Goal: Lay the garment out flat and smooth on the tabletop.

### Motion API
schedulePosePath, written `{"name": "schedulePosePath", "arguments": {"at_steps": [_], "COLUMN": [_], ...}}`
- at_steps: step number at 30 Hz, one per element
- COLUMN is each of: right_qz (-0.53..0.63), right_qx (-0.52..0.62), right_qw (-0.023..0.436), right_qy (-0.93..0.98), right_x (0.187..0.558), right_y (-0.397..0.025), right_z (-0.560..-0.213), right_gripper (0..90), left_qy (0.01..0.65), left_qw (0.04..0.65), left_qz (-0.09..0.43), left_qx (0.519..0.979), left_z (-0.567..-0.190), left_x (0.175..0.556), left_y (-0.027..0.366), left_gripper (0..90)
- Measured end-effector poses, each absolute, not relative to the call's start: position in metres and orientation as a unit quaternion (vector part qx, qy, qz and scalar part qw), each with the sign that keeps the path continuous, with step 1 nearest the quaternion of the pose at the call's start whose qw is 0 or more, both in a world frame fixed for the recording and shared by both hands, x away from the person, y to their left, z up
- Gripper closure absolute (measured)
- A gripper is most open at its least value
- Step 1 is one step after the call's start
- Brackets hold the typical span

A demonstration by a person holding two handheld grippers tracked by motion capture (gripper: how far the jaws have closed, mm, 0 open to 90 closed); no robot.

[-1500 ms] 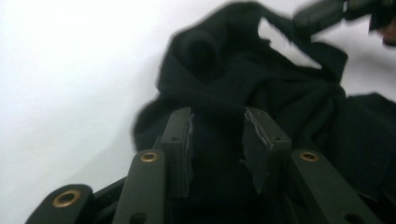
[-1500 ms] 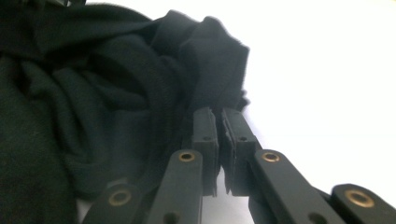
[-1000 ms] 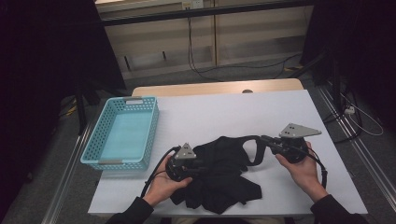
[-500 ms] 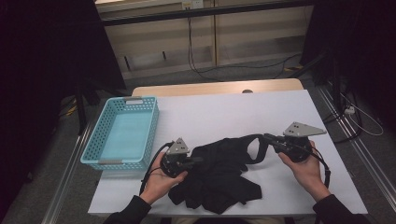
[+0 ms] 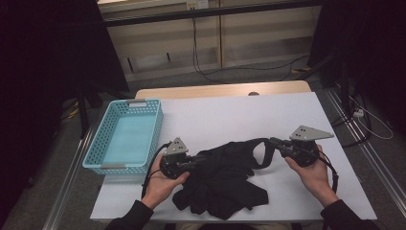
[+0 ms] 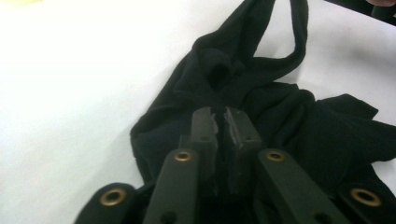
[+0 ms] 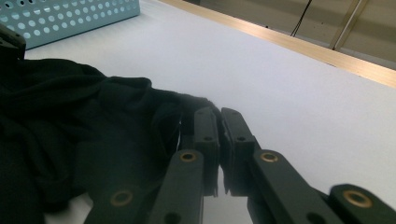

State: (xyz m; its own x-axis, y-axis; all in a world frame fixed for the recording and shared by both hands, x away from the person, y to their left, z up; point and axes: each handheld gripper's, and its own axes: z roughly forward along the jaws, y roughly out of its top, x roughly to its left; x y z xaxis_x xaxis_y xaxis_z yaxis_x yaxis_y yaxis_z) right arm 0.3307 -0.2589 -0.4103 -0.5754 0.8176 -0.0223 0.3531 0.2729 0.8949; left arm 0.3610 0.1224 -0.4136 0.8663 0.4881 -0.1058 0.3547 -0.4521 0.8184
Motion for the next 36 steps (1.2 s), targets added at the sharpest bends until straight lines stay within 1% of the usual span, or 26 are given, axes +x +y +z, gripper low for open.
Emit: {"name": "schedulePosePath", "arguments": {"at_steps": [3,5,9,12,13,15,17,19,26,31,36], "right_qz": [0.461,0.461,0.461,0.46,0.46,0.46,0.461,0.463,0.467,0.47,0.479], "right_qx": [0.386,0.387,0.387,0.386,0.386,0.384,0.384,0.387,0.388,0.385,0.387], "right_qw": [0.251,0.249,0.25,0.249,0.248,0.249,0.25,0.25,0.255,0.259,0.272], "right_qy": [0.758,0.759,0.758,0.76,0.76,0.761,0.76,0.758,0.753,0.751,0.739], "right_x": [0.331,0.331,0.33,0.33,0.33,0.33,0.33,0.33,0.332,0.333,0.336], "right_y": [-0.258,-0.258,-0.259,-0.259,-0.259,-0.258,-0.258,-0.259,-0.261,-0.26,-0.265], "right_z": [-0.411,-0.411,-0.411,-0.412,-0.412,-0.412,-0.411,-0.41,-0.405,-0.401,-0.389], "right_gripper": [86.6,86.5,86.5,86.5,86.5,86.5,86.5,86.5,86.5,86.5,86.6], "left_qy": [0.243,0.229,0.213,0.21,0.204,0.188,0.186,0.195,0.217,0.234,0.263], "left_qw": [0.425,0.405,0.376,0.359,0.355,0.35,0.355,0.382,0.449,0.471,0.502], "left_qz": [0.071,0.061,0.048,0.058,0.058,0.048,0.044,0.035,0.044,0.06,0.084], "left_qx": [0.869,0.883,0.9,0.908,0.911,0.917,0.915,0.903,0.866,0.848,0.82], "left_z": [-0.422,-0.429,-0.437,-0.44,-0.441,-0.441,-0.438,-0.434,-0.407,-0.394,-0.38], "left_x": [0.361,0.359,0.353,0.349,0.347,0.344,0.344,0.346,0.356,0.363,0.377], "left_y": [0.115,0.109,0.103,0.101,0.1,0.098,0.1,0.104,0.122,0.128,0.131], "left_gripper": [73.3,67.3,59.8,59.7,60.0,69.2,77.4,84.7,87.7,88.1,88.3]}}
